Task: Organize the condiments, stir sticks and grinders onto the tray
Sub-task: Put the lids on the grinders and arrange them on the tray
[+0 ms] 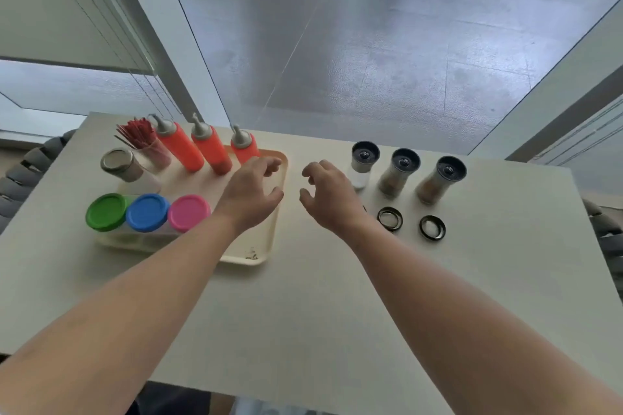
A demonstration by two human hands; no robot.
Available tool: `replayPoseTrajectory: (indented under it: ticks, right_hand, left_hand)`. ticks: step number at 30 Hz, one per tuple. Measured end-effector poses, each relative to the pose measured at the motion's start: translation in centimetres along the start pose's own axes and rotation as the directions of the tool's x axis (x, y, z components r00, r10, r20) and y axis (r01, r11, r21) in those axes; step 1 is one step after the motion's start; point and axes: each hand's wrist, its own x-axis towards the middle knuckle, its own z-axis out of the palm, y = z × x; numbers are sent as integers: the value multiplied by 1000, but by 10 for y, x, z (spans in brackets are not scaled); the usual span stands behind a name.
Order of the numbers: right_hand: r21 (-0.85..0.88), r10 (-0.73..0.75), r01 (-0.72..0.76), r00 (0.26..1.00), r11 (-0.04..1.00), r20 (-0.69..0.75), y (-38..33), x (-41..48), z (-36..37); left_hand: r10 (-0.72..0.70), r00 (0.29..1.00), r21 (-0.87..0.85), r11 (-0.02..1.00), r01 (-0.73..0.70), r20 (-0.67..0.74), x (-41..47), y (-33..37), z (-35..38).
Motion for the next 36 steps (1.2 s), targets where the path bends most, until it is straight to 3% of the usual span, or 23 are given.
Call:
replayPoseTrajectory:
  ticks: [6,11,16,28,36]
  right_hand:
    - [-108,137,-130,989,986,61,63,-16,-10]
    - [-260,228,-195,968,946,101,105,-23,-4]
    - [-411,260,-175,952,895,161,132,-23,12]
    - [-421,227,-153,965,894,132,149,-5,31]
    - [-273,183,-153,979,950,88,130,-4,11]
  left_hand:
    - [-8,977,8,1000,7,212,12,18,67]
    - [-111,903,130,990,61,415,30,15,114]
    - [-173,834,210,975,70,524,43,8,152]
    - [-98,843,178,984,3,529,69,10,179]
    - [-105,861,12,993,114,498,69,25,151]
